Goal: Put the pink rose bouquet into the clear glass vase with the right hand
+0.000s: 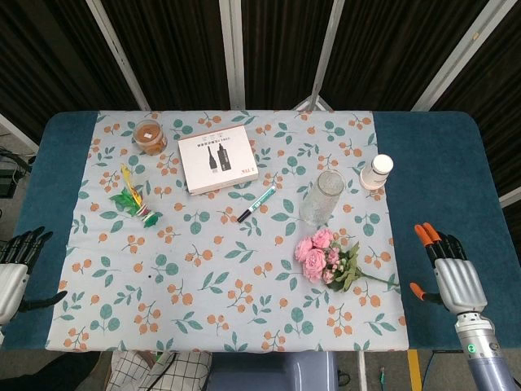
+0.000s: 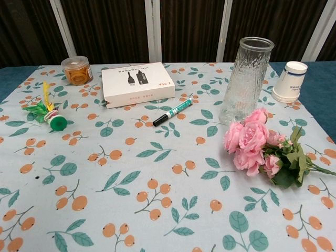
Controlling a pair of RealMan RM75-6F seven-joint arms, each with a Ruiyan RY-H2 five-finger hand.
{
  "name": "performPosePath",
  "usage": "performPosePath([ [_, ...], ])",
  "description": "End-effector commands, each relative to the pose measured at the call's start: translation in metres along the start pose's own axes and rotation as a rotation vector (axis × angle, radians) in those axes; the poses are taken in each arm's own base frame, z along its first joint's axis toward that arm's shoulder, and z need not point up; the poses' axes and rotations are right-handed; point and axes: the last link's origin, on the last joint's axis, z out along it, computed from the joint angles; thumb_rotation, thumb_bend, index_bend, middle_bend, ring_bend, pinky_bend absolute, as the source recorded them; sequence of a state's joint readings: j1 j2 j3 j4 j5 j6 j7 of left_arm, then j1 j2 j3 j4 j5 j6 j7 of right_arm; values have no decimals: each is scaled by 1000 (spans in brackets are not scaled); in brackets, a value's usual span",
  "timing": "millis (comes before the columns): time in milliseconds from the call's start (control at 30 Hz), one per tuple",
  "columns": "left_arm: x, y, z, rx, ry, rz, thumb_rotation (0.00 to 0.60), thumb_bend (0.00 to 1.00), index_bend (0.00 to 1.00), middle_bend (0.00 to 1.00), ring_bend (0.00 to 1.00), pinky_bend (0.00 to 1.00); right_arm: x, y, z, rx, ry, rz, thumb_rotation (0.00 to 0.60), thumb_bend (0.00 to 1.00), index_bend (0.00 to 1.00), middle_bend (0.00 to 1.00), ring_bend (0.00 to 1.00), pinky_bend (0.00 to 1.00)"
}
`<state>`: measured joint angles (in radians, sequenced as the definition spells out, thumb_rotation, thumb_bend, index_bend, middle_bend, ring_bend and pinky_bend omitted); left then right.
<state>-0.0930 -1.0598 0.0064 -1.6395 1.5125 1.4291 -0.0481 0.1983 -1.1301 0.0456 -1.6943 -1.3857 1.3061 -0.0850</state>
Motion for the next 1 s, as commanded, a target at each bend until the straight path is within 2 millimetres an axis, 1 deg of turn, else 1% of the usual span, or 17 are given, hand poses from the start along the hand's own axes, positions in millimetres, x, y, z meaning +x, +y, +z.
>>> performPosePath([
  [33,1,-1,-1,1,6,4,600,0,0,0,0,0,1,-4,1,8,20,9,600,266,0,0,0,0],
  [233,1,-2,-2,0,26,22,600,0,0,0,0,0,8,-9,-1,3,137,-23,600,266,0,0,0,0],
  [400,1,-1,-2,-5,33,24,600,0,0,0,0,0,6,-12,-6,-21,128,-6,600,265,0,0,0,0],
  [667,1,-1,-3,-9,31,15,600,0,0,0,0,0,8,-22,-9,1,142,-1,600,266,0,0,0,0],
  [833,2,0,-6,-11,32,12,600,0,0,0,0,0,4,-31,-9,23,124,6,600,265,0,0,0,0],
  [1000,2,0,-7,-9,31,10,600,0,0,0,0,0,-10,-52,-13,49,-4,130,600,265,0,0,0,0],
])
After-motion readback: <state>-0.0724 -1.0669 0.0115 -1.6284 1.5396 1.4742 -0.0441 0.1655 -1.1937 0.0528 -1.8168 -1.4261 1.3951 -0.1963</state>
